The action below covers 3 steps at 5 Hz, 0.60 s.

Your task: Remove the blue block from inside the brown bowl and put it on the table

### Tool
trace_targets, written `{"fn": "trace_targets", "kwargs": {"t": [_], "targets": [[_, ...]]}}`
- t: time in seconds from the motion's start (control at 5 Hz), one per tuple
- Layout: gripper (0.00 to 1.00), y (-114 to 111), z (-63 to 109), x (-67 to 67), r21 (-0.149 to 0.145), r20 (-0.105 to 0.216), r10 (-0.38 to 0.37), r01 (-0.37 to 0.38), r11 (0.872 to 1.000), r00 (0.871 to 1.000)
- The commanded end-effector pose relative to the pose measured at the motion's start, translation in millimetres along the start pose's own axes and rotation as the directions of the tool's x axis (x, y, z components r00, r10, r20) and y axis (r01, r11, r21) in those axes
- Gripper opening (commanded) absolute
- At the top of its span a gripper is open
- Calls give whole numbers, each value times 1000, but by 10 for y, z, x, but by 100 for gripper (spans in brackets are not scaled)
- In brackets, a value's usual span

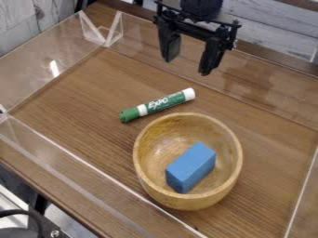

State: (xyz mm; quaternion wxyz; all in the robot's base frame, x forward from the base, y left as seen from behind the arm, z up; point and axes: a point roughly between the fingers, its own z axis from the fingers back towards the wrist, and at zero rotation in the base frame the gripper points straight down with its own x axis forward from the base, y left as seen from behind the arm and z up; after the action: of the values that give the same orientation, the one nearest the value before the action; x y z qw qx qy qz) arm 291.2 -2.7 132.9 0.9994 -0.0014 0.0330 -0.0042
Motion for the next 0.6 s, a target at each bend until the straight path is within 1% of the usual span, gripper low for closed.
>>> {"fn": "trace_targets", "kwargs": {"t": [0.0,0.2,0.4], "targets": [[100,-76,-57,-85,1,-14,-6,6,1000,1000],[100,-236,-115,-246,1,-17,-18,18,1000,1000],[100,-364,-172,-368,3,-8,-45,45,999,999]]}}
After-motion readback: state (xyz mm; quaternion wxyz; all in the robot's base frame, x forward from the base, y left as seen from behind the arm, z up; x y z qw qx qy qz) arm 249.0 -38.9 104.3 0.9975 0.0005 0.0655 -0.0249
